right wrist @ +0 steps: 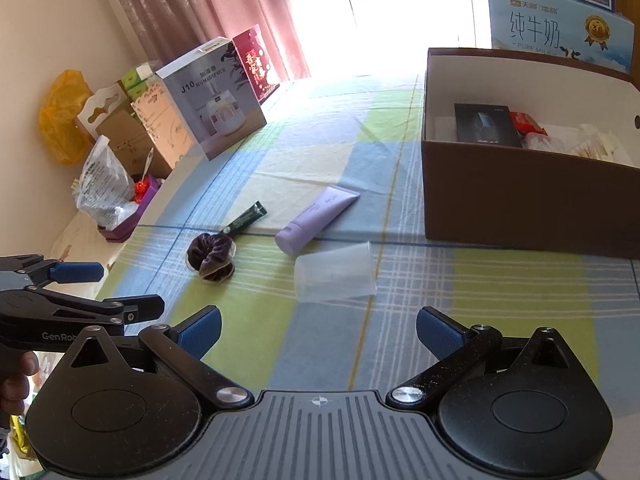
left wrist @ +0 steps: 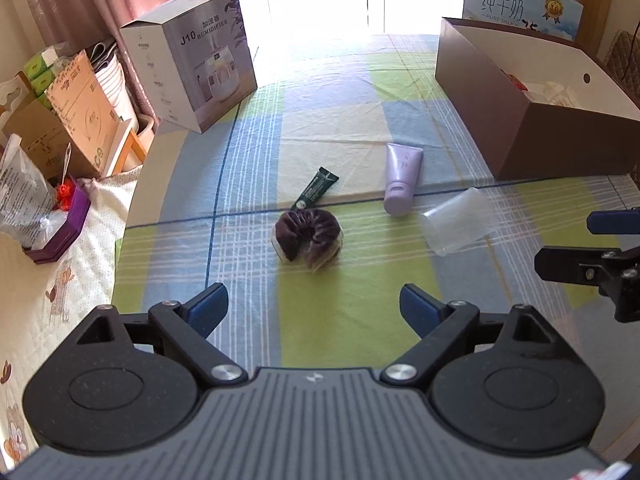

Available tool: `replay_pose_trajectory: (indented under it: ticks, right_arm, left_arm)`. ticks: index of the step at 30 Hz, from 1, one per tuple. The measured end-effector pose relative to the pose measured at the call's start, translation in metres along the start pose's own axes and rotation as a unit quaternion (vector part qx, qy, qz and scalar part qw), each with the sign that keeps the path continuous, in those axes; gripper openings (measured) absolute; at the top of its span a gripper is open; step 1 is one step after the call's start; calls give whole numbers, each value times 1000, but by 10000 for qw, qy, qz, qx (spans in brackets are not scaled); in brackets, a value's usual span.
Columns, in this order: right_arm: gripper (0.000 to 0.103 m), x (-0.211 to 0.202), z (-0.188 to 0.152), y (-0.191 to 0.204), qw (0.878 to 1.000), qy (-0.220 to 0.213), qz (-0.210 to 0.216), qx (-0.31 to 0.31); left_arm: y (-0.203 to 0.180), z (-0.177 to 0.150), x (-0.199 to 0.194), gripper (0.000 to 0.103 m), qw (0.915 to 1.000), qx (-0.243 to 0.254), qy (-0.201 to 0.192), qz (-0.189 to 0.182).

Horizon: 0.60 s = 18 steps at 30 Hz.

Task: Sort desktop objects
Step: 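Withdraw both open tools from the brown box back over the table items, then grasp the dark scrunchie with the left tool while the right tool grasps the purple tube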

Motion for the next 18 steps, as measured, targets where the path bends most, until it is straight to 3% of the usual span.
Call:
replay_pose_trajectory:
  ticks: [18]
  right_arm:
    - [101, 48, 21, -18, 9977, 67, -492, 471]
  left_arm:
    - [4, 33, 91, 69, 9963, 709, -85, -482]
Point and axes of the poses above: each gripper's, at about its wrist camera, not at the fingertips, and x roughly the way its jaws point, y to its left, z to its top, the point moved 3 cm from there along x, roughly the way its jaws point, and after that the axes turned 2 degrees about y, right-handed, at the moved point
